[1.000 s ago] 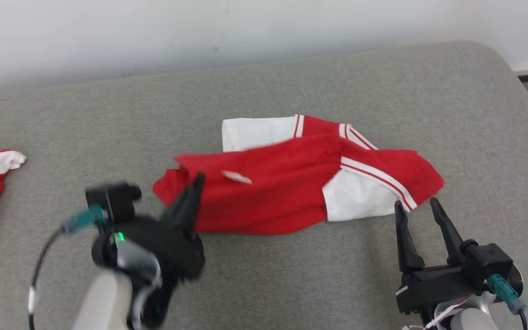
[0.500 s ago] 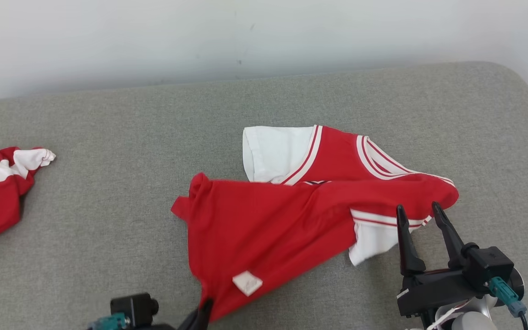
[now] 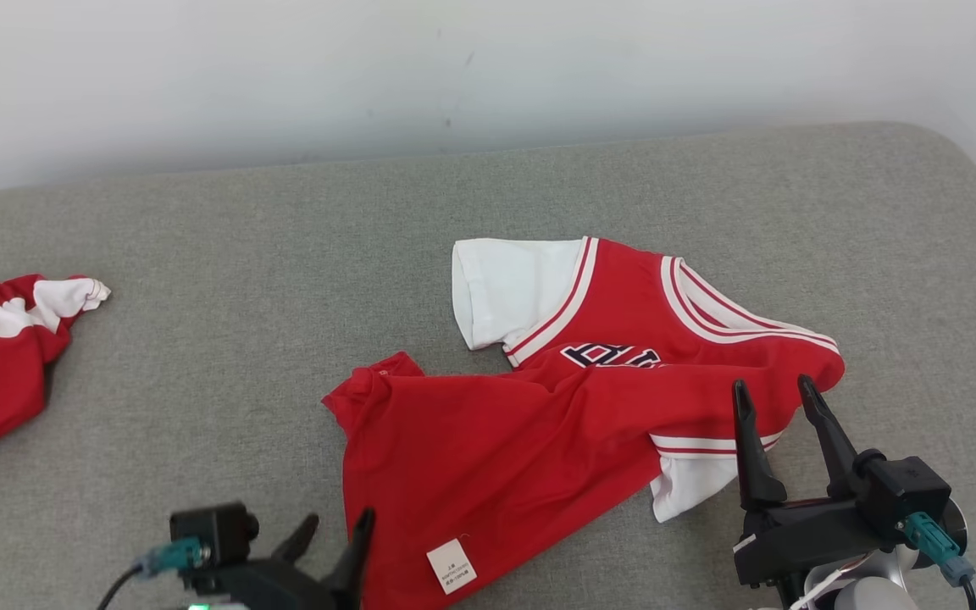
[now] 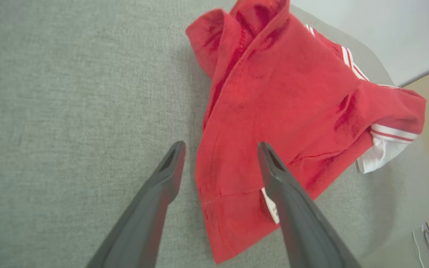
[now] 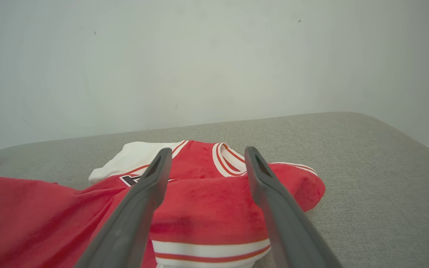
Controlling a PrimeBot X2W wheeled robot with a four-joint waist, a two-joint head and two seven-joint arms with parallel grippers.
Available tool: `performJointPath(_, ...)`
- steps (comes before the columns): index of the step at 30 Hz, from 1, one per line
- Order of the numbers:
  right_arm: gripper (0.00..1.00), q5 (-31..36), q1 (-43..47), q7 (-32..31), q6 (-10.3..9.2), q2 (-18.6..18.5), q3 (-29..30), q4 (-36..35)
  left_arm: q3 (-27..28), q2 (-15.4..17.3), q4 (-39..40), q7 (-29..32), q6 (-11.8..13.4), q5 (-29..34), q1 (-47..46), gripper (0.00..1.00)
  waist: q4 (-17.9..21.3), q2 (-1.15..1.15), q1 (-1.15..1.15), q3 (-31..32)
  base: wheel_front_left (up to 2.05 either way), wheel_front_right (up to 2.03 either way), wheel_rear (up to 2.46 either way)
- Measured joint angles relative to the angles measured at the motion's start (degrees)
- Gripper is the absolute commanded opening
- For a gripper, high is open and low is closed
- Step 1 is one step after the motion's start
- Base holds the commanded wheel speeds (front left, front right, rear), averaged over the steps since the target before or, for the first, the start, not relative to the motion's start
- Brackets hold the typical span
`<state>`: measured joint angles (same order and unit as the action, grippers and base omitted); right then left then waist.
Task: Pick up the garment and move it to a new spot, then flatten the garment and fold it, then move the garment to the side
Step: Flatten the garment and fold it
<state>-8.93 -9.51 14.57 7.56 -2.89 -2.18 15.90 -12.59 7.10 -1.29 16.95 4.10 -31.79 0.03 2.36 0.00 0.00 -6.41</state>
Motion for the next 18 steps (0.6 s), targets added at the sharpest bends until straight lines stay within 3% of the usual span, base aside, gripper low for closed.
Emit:
performJointPath(6,1.00,-0.57,-0.20,0.00,0.00,-0.01,-0.71,0.05,-1.64,1.31,-4.03,0.96,-1.69,1.65,-7.42,1.00,0.12,0.00,0.00,-0.26,0.00,0.00,0.00)
performJointPath(18,1.00,-0.91,-1.32,0.08,0.00,-0.01,-1.74,-0.16,-3.82,0.85,-22.83,1.14,-3.63,3.71,-20.69,1.00,3.64,0.01,0.01,-2.77,0.00,0.00,0.00)
